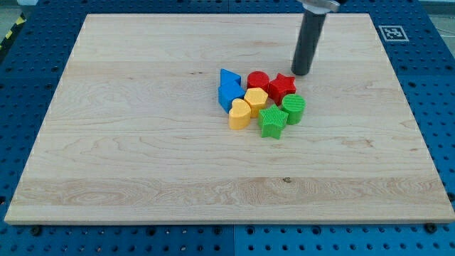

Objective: Place your arm parallel to triangle

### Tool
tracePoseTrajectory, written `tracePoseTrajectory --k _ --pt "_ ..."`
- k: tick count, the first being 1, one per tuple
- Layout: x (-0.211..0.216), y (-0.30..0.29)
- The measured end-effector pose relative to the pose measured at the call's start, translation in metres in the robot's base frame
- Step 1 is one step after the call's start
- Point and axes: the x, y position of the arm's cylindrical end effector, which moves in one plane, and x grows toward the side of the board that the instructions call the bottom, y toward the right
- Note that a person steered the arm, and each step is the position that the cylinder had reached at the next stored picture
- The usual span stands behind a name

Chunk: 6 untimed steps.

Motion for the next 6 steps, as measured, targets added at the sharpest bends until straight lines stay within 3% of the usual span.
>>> tracePoseTrajectory --k 3,4,6 --pt "-0.002 -0.208" --pt "0.028 -0.225" --pt "0.091 -0.168"
